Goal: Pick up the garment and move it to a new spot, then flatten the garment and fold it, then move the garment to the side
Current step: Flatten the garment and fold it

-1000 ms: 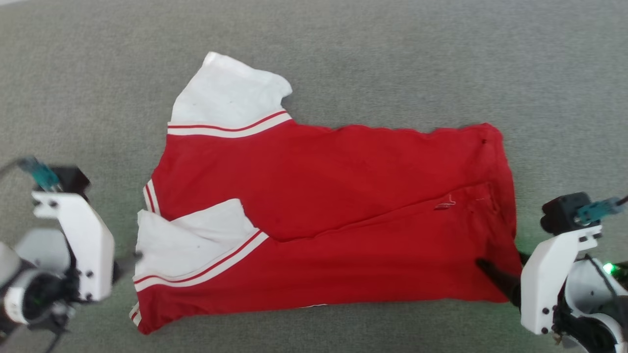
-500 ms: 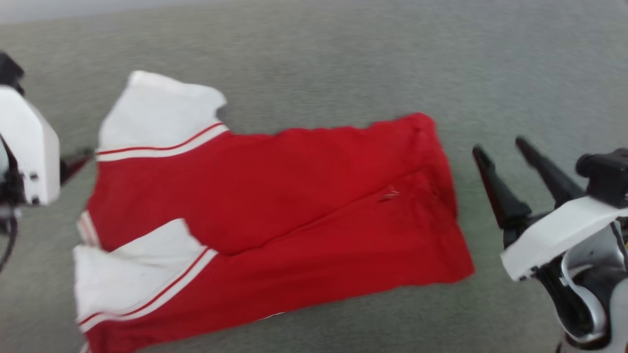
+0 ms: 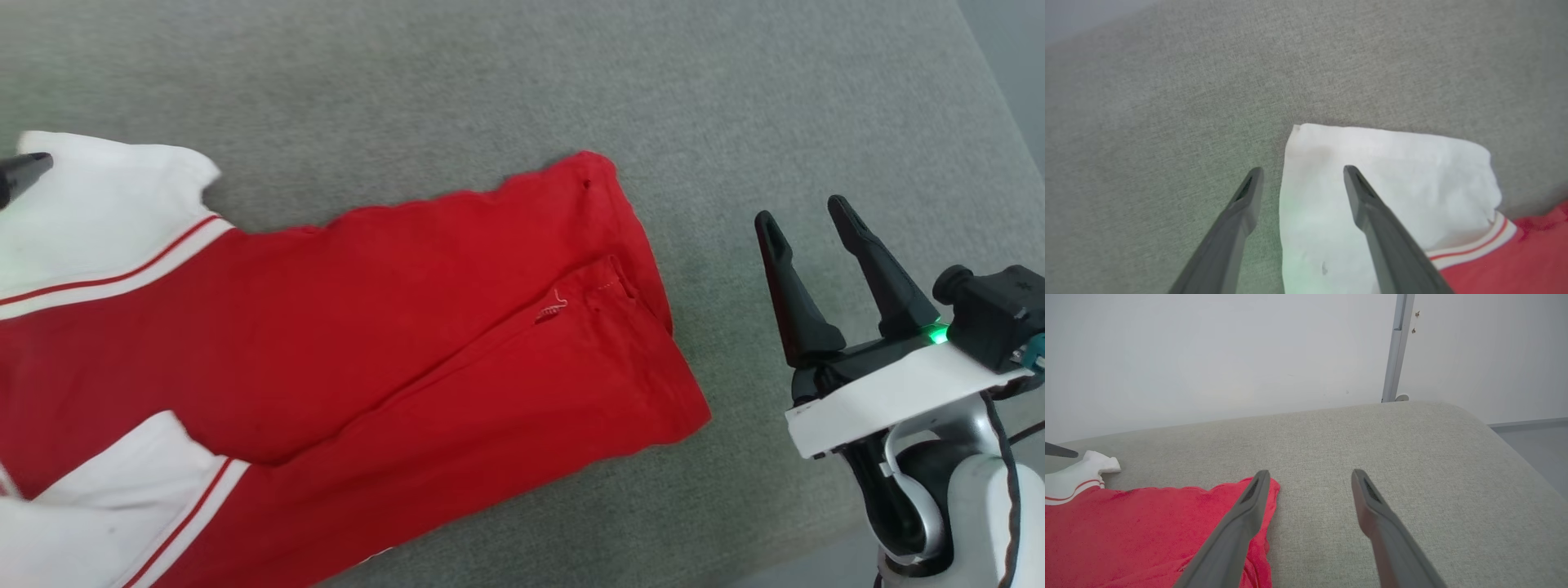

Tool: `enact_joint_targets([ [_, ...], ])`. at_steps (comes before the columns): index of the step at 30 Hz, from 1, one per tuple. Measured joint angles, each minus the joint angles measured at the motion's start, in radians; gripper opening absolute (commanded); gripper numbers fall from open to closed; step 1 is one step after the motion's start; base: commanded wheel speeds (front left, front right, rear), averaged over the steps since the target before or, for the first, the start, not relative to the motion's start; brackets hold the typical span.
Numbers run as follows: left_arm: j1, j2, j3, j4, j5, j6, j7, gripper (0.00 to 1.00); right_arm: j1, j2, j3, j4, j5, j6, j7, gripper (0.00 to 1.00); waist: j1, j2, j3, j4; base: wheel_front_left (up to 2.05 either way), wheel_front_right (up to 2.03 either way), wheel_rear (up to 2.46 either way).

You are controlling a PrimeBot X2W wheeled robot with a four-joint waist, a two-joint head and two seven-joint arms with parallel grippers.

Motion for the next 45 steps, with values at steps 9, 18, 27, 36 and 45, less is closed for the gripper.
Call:
enact_joint_targets([
  [9, -0.071, -0.084, -0.012, 0.187, -0.007, -0.018, 0.09, 1.0, -0.016, 0.002, 0.051, 0.028, 0.025, 0.0, 0.026, 1.0, 0.0, 0.0001, 0.064, -0.034, 0.0, 0.0, 0.0],
  [18, -0.129, -0.174, -0.021, 0.271, -0.019, -0.032, 0.159, 0.0, -0.201, -0.001, 0.091, 0.165, 0.03, 0.0, 0.164, 1.0, 0.0, 0.0, 0.088, 0.018, 0.0, 0.0, 0.0],
  [27, -0.179, -0.273, -0.039, 0.303, 0.009, -0.061, 0.129, 0.0, -0.426, -0.037, 0.133, 0.45, 0.043, 0.0, 0.372, 1.0, 0.0, 0.0, 0.1, 0.094, 0.0, 0.0, 0.0],
  [36, -0.192, -0.336, -0.055, 0.336, 0.027, -0.097, 0.089, 0.0, -0.613, -0.068, 0.214, 0.656, 0.088, 0.0, 0.629, 0.0, 0.0, 0.0, 0.099, 0.137, 0.0, 0.0, 0.0],
  [45, -0.195, -0.371, -0.055, 0.353, 0.042, -0.138, 0.026, 0.0, -0.616, -0.119, 0.221, 0.64, 0.106, 0.0, 0.678, 0.0, 0.0, 0.0, 0.067, 0.175, 0.0, 0.0, 0.0],
])
